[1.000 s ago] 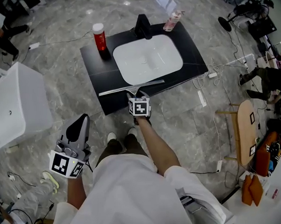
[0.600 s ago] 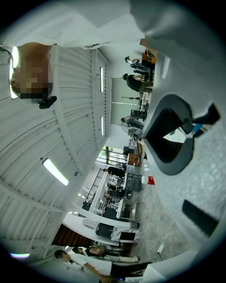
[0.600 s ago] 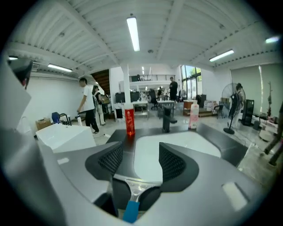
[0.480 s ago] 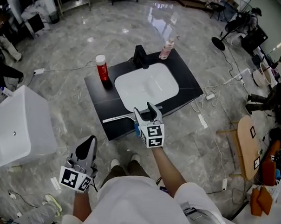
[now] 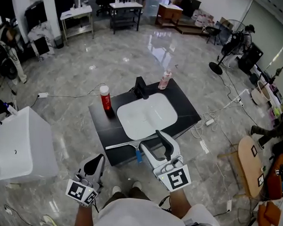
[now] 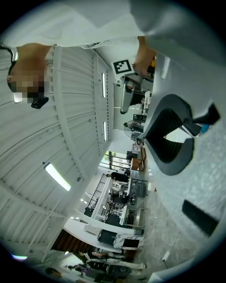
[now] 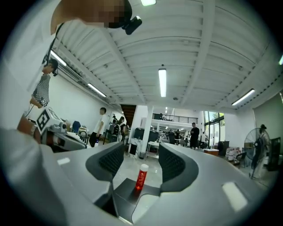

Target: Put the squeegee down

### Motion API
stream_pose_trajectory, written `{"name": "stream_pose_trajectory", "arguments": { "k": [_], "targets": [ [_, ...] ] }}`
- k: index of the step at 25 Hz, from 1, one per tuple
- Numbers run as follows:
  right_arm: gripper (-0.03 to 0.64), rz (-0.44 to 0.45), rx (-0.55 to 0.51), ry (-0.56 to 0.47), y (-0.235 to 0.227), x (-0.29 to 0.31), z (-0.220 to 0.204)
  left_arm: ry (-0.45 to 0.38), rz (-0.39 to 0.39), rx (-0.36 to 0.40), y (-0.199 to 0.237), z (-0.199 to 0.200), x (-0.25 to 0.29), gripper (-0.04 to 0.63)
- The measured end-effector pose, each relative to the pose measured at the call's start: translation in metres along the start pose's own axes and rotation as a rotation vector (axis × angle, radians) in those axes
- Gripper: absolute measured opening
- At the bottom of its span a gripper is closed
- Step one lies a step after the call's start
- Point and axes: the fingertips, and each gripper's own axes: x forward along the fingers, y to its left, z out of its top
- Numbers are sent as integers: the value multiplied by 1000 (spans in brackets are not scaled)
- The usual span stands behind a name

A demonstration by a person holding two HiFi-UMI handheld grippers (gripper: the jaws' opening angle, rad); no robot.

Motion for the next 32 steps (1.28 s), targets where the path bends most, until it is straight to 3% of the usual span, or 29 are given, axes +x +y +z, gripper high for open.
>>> {"name": "stream_pose_trajectory", "arguments": {
  "k": [6, 13, 20, 32],
  "targets": [
    [214, -7, 16, -103, 2, -21, 48, -16, -29, 10, -5, 6, 8, -2],
    [127, -10, 32, -63, 4, -22, 37, -26, -39, 21, -7, 12, 7, -2],
    [-3, -3, 105, -69, 4, -21, 24, -35, -31, 27, -6, 13, 1, -2],
    [-2, 65, 155, -15, 25, -12, 3, -25, -38, 28, -8, 13, 0, -2]
  ]
}}
